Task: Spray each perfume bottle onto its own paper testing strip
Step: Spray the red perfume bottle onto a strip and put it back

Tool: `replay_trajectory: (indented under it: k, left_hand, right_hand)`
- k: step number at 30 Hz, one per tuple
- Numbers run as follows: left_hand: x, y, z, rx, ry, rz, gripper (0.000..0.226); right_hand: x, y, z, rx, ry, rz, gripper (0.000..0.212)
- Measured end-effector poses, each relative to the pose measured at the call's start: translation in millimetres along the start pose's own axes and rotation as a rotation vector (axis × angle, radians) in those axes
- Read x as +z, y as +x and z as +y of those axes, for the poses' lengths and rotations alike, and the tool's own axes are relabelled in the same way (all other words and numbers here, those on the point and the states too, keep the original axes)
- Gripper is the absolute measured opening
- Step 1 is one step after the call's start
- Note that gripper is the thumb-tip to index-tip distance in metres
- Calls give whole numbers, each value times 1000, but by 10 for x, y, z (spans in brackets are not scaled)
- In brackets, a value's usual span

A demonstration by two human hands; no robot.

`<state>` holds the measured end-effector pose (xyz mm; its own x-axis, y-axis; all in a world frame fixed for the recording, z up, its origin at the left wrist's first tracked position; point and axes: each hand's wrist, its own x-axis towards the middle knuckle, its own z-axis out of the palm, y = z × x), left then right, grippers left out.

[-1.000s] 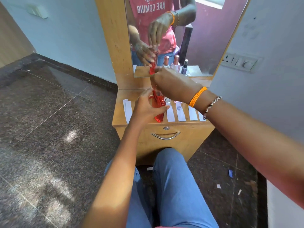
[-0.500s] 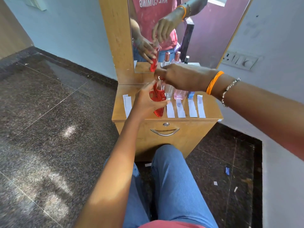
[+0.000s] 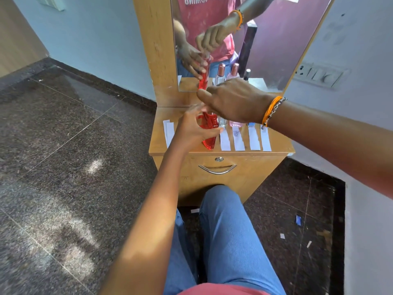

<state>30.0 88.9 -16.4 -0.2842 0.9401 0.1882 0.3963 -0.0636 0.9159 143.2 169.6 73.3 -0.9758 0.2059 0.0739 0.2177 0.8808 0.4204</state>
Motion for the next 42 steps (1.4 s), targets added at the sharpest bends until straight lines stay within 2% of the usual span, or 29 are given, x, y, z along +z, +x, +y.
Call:
replay_trajectory:
  k: [2,4,5,7,10,12,14,16,17,19,22,24,29,30,32,35,37,42]
  left_hand:
    - [4,13,6,-2,2,-22,44]
    - [18,26,19,-9,5,-25,43]
    - [22,24,26,-22,9,-17,43]
    - [28,16,34,-63,-9,25,42]
    - [26,4,41,-80,25,97,28]
    - [-6,-29,58,-79,16,106,29]
    - [-68,-93,87,-92,-53,118,39]
    - [-124,-151,42,-75,-71,126,46]
    - [-149,-189,21,-61,-62,121,48]
    - [-190,-259,48,-41,-42,109,47]
    - [-203,-309,162,10,-10,94,41]
    - [-134,-338,285,47,17,68,43]
    - [226,-367,509,62,-62,-60,70]
    - [295,-358,527,58,-121,-91,72]
    - [420,-346,567,55,-181,-114,63]
    - [625,-345,512,186,37,-61,36]
    - [779,-372,400,231,230,-125,24]
    - [1104,-375,154,298,594,-328,37]
  right_hand:
    - [27,9,58,31,-141,26,30]
    - [8,87,-61,174,-347,14,23]
    - [12,133,-160,249,-353,-22,17]
    - [104,285,-344,368,-216,-101,17]
    - [31,466,-470,531,-56,-97,24]
    - [-13,461,-464,587,129,-67,25]
    - [-33,325,-448,642,562,-22,42]
    - [20,96,-531,624,986,127,35]
    - [80,-29,-607,611,1051,235,27]
    - [196,-286,-784,631,1082,357,29]
    - [322,-532,-1032,628,1130,366,51]
    - [411,-606,-1127,691,1073,399,60]
    - [429,-867,-1059,964,801,579,43]
    - [437,-948,-1015,995,796,597,40]
    - [469,-1115,-909,1080,794,665,34]
    - [556,-1297,-688,1242,753,725,30]
    - [624,-1354,-506,1321,745,718,26]
    - [869,-1301,-92,1379,834,709,25]
